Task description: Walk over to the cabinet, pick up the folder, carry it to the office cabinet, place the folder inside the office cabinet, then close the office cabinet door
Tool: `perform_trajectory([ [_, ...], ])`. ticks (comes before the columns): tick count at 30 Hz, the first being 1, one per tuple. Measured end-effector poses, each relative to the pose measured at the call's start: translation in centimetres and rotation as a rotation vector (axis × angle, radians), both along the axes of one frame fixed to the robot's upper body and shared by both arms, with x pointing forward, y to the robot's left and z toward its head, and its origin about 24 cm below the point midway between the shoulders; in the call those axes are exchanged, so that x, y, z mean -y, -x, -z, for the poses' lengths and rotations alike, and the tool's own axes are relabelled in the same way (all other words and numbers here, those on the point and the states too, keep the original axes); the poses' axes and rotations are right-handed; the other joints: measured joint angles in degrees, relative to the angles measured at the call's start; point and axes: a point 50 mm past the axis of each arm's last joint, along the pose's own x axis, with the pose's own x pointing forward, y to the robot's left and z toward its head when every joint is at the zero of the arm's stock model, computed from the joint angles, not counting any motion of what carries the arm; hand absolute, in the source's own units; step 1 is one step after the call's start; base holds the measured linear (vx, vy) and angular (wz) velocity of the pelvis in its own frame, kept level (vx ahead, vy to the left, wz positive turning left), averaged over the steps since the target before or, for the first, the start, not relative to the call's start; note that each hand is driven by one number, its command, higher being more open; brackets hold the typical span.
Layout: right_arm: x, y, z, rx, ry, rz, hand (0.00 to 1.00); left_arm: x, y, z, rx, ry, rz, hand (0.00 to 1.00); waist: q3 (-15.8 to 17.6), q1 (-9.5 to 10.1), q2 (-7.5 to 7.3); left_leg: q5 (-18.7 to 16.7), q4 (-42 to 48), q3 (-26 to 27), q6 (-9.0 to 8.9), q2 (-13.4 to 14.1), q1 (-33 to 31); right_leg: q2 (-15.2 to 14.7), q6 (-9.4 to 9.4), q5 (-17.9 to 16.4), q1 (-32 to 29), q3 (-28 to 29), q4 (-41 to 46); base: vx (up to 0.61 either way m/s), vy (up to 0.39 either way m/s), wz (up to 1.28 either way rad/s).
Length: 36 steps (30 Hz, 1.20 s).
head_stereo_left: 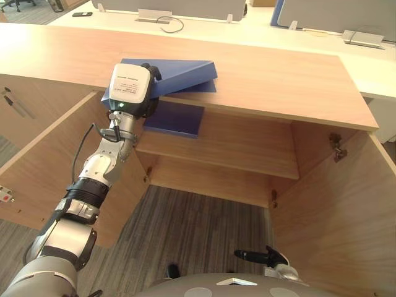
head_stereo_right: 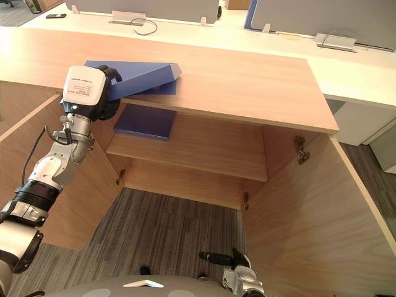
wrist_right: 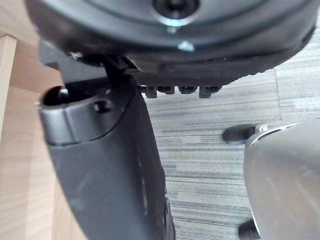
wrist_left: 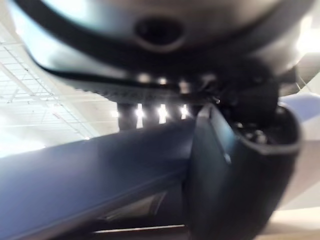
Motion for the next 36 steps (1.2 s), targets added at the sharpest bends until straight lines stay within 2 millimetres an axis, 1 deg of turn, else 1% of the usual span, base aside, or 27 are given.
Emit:
perform_trajectory([
  [1, 0.0, 0.2, 0.0, -0.004, 0.000, 0.005, 1.00, -0.1, 0.0, 0.1, -0.005, 0.000, -0.006, 0.00, 0.0, -0.39, 0.01, -0.2, 0.0, -0.1, -0.05, 0.0, 0.0, 0.0, -0.02, 0.0, 0.0, -0.1, -0.2, -0.11, 0.018, -0.05],
  [3, 0.2, 0.5, 0.1, -0.009, 0.001, 0.019, 1.00, 0.1, 0.0, 0.1, -0.003, 0.006, -0.004, 0.00, 0.4, -0.43, -0.06, -0.3, 0.0, -0.1, 0.02, 0.0, 0.1, -0.1, -0.07, -0.1, -0.1, -0.1, -0.3, -0.11, 0.022, -0.05],
  [5, 0.4, 0.8, 0.1, -0.018, 0.012, 0.025, 1.00, 1.1, 1.0, 0.0, 0.023, 0.058, 0.020, 0.00, 0.9, -0.41, -0.27, -0.6, 0.0, -0.1, -0.05, 0.0, 0.0, -0.1, -0.38, -0.4, -0.2, -0.1, -0.3, -0.10, 0.030, 0.01],
  [6, 0.5, 1.4, 0.2, -0.033, 0.017, 0.030, 1.00, 2.5, 2.6, 0.2, 0.051, 0.124, 0.079, 0.00, 1.0, -0.18, -0.49, -0.7, 0.0, -0.3, 0.12, -0.1, 0.0, -0.2, -0.53, -0.5, -0.2, -0.2, -0.4, -0.06, 0.027, 0.04],
  [7, 0.5, 1.7, 0.3, -0.041, 0.018, 0.033, 1.00, 3.2, 3.3, 0.2, 0.061, 0.150, 0.111, 0.00, 1.0, -0.10, -0.59, -0.7, 0.0, -0.4, 0.15, -0.1, 0.0, -0.2, -0.55, -0.6, -0.2, -0.2, -0.4, -0.02, 0.024, 0.06],
  [9, 0.6, 2.5, 0.4, -0.062, 0.021, 0.038, 1.00, 5.5, 5.7, 0.5, 0.079, 0.228, 0.234, 0.00, 1.0, 0.69, -0.79, -0.8, 0.0, -0.6, 0.21, -0.3, -0.1, -0.4, -0.50, -0.9, -0.2, -0.3, -0.3, 0.03, 0.017, 0.09],
  [10, 0.7, 3.0, 0.5, -0.072, 0.022, 0.039, 1.00, 7.1, 7.2, 0.5, 0.079, 0.302, 0.328, 0.00, 0.9, 1.03, -0.90, -0.7, 0.0, -1.0, 0.30, -0.2, -0.4, -0.6, -0.15, -1.1, -0.3, -0.3, -0.1, 0.06, 0.004, 0.12],
  [11, 0.7, 3.1, 0.5, -0.076, 0.022, 0.040, 1.00, 7.9, 8.0, 0.4, 0.078, 0.341, 0.374, 0.00, 0.8, 1.10, -0.95, -0.7, 0.0, -1.2, 0.37, -0.3, -0.5, -0.7, 0.09, -1.0, -0.3, -0.4, -0.1, 0.05, -0.002, 0.13],
  [12, 0.7, 3.3, 0.6, -0.085, 0.021, 0.040, 1.00, 9.3, 9.5, 0.3, 0.068, 0.425, 0.471, 0.00, 0.8, 1.13, -1.00, -0.5, 0.0, -1.3, 0.61, -0.5, -0.8, -0.9, 0.95, -0.5, -0.4, -0.6, -0.1, 0.07, 0.011, 0.08],
  [13, 0.8, 3.4, 0.6, -0.092, 0.021, 0.040, 1.00, 10.5, 10.8, 0.0, 0.042, 0.519, 0.580, 0.00, 0.6, 1.13, -1.01, -0.4, 0.0, -1.4, 0.70, -0.9, -1.0, -0.9, 1.22, -0.4, -0.3, -0.5, -0.1, 0.08, 0.020, 0.05],
  [14, 0.8, 3.4, 0.6, -0.092, 0.021, 0.040, 1.00, 11.1, 11.3, -0.2, 0.021, 0.572, 0.636, 0.00, 0.5, 1.11, -0.97, -0.4, 0.0, -1.4, 0.73, -1.0, -1.1, -1.0, 1.29, -0.3, -0.3, -0.4, -0.1, 0.10, 0.028, 0.01],
  [15, 0.8, 3.3, 0.6, -0.090, 0.021, 0.040, 1.00, 12.2, 12.4, -0.5, -0.025, 0.677, 0.750, 0.00, 0.3, 0.95, -0.90, -0.3, 0.1, -1.5, 0.76, -1.0, -1.0, -1.0, 1.52, -0.1, -0.2, 0.0, 0.0, 0.06, 0.015, 0.00],
  [17, 0.8, 3.4, 0.6, -0.090, 0.022, 0.042, 1.00, 12.7, 13.2, -0.5, -0.079, 0.789, 0.831, 0.00, -0.2, 0.84, -0.57, -0.3, 0.1, -1.5, 0.77, -0.8, -0.8, -0.9, 1.53, -0.1, -0.3, 0.3, 0.3, 0.03, -0.001, -0.04],
  [18, 1.0, 3.5, 0.6, -0.091, 0.021, 0.053, 1.00, 12.6, 13.2, -0.4, -0.106, 0.867, 0.848, 0.00, -0.5, 0.89, -0.11, -0.3, 0.1, -1.5, 0.77, -0.3, -0.6, -0.7, 1.52, -0.1, -0.4, 0.8, 0.8, 0.00, -0.016, -0.04],
  [19, 1.0, 3.5, 0.6, -0.090, 0.019, 0.063, 1.00, 12.5, 13.2, -0.3, -0.113, 0.898, 0.843, 0.00, -0.7, 0.90, 0.11, -0.3, 0.0, -1.5, 0.77, -0.1, -0.5, -0.6, 1.52, -0.1, -0.4, 1.0, 1.0, -0.03, -0.017, -0.05],
  [21, 1.2, 3.1, 0.4, -0.067, 0.018, 0.078, 1.00, 11.6, 13.0, 0.1, -0.142, 1.049, 0.826, 0.00, -1.1, 1.01, 0.76, -0.3, 0.0, -1.5, 0.76, 0.3, -0.1, -0.3, 1.52, -0.1, -0.5, 1.5, 1.8, -0.06, -0.013, -0.06],
  [22, 1.2, 2.8, 0.1, -0.026, 0.024, 0.085, 1.00, 10.5, 12.8, 0.4, -0.146, 1.199, 0.800, 0.00, -1.6, 1.04, 1.09, -0.3, 0.0, -1.3, 0.74, 0.5, -0.1, -0.1, 1.51, -0.1, -0.7, 1.8, 1.9, -0.09, -0.015, -0.10],
  [23, 1.1, 2.2, -0.3, 0.017, 0.025, 0.087, 1.00, 9.7, 12.6, 0.5, -0.131, 1.286, 0.778, 0.00, -1.7, 1.08, 1.22, -0.3, 0.0, -1.1, 0.71, 0.7, -0.1, 0.1, 1.51, -0.1, -0.8, 2.3, 1.9, -0.12, -0.018, -0.16],
  [24, 0.8, 1.1, -1.0, 0.099, 0.024, 0.086, 1.00, 8.5, 12.4, 0.6, -0.105, 1.404, 0.752, 0.00, -1.7, 1.02, 1.30, -0.1, 0.0, -0.8, 0.59, 0.9, -0.2, 0.3, 1.51, -0.1, -1.1, 2.7, 1.9, -0.09, -0.016, -0.14],
  [25, 0.8, 0.8, -1.3, 0.117, 0.023, 0.086, 1.00, 8.3, 12.4, 0.6, -0.100, 1.429, 0.747, 0.00, -1.7, 0.99, 1.31, 0.0, 0.0, -0.8, 0.50, 1.0, -0.2, 0.4, 1.51, -0.1, -1.2, 2.8, 1.9, -0.12, -0.020, -0.14],
  [27, 0.4, -1.3, -3.8, 0.312, 0.014, 0.086, 1.00, 6.4, 12.2, 1.1, -0.058, 1.621, 0.710, 0.00, -1.8, 0.80, 1.47, 0.2, 0.0, -0.4, 0.21, 1.3, 0.1, 1.1, 1.33, 0.1, -1.5, 3.0, 2.1, -0.13, -0.018, -0.07],
  [28, 0.4, -1.9, -4.7, 0.362, 0.015, 0.080, 1.00, 6.0, 12.3, 1.1, -0.046, 1.650, 0.703, 0.00, -1.9, 0.77, 1.46, 0.3, 0.0, -0.4, 0.24, 1.4, 0.1, 1.2, 1.22, 0.0, -1.6, 3.0, 2.1, -0.13, -0.008, -0.06],
  [30, 0.8, -4.0, -8.2, 0.566, 0.005, 0.093, 1.00, 4.7, 12.9, 1.1, -0.012, 1.715, 0.700, 0.00, -1.9, 0.78, 1.42, 0.8, 0.0, 0.1, 0.19, 1.7, -0.2, 1.4, 1.14, -0.3, -2.1, 3.2, 1.9, -0.10, 0.002, -0.07],
  [31, 1.0, -4.3, -9.0, 0.614, -0.010, 0.109, 1.00, 4.5, 13.0, 1.0, -0.012, 1.732, 0.713, 0.00, -1.9, 0.78, 1.38, 0.9, 0.0, 0.2, 0.21, 1.7, -0.2, 1.4, 1.14, -0.3, -2.1, 3.3, 1.9, -0.06, 0.010, -0.06],
  [33, 2.1, -5.6, -12.5, 0.820, -0.046, 0.203, 1.00, 3.7, 13.6, 0.9, -0.012, 1.792, 0.761, 0.00, -2.1, 0.78, 1.09, 1.0, 0.0, 0.6, 0.19, 1.8, -0.2, 1.4, 1.17, -0.3, -2.3, 4.2, 1.6, -0.03, 0.018, -0.09],
  [34, 2.4, -5.9, -13.4, 0.872, -0.055, 0.234, 1.00, 3.5, 13.6, 1.0, -0.012, 1.803, 0.772, 0.00, -2.1, 0.78, 1.03, 1.0, 0.0, 0.8, 0.19, 1.8, -0.2, 1.4, 1.21, -0.2, -2.4, 4.5, 1.6, 0.00, 0.021, -0.13],
  [36, 4.0, -6.5, -16.9, 1.086, -0.074, 0.350, 1.00, 2.8, 13.8, 1.2, -0.017, 1.857, 0.806, 0.00, -2.3, 0.69, 0.81, 0.9, 0.0, 1.8, 0.14, 1.7, -0.2, 1.2, 1.43, 0.0, -2.7, 5.2, 1.4, 0.02, 0.027, -0.17],
])
